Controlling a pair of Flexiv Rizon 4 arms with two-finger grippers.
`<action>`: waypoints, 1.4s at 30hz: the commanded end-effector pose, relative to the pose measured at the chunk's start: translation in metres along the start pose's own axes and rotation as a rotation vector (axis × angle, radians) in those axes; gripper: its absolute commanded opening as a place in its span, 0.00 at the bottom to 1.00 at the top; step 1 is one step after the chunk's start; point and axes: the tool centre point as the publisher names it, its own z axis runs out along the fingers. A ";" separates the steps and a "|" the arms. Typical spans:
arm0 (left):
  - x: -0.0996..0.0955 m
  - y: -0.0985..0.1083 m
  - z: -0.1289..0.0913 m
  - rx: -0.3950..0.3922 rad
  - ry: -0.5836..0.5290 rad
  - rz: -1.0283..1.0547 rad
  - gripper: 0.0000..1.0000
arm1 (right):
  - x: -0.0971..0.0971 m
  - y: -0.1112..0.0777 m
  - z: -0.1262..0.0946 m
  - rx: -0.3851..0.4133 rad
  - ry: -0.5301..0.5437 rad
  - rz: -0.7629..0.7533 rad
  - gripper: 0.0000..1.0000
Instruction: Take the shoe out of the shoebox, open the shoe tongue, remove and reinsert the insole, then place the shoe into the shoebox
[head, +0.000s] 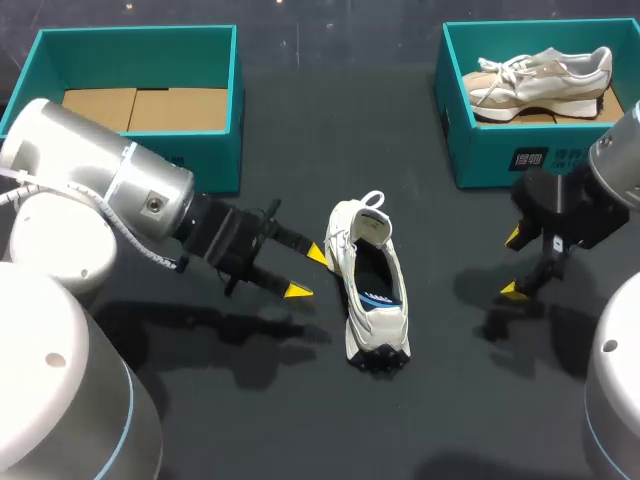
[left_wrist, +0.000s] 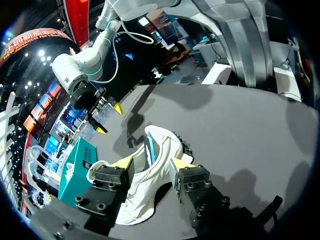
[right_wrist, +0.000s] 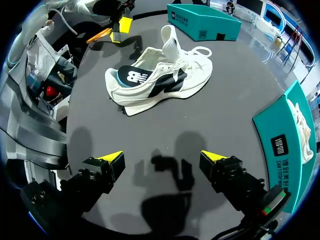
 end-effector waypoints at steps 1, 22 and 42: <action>-0.005 -0.002 -0.033 -0.015 0.188 0.021 0.44 | 0.003 -0.001 -0.002 0.001 -0.004 0.001 1.00; -0.023 0.013 -0.050 -0.071 0.525 0.185 0.00 | 0.003 -0.001 -0.002 0.001 -0.004 0.001 1.00; -0.055 -0.020 -0.033 0.045 0.704 0.473 0.00 | 0.003 -0.001 -0.002 0.001 -0.004 0.001 1.00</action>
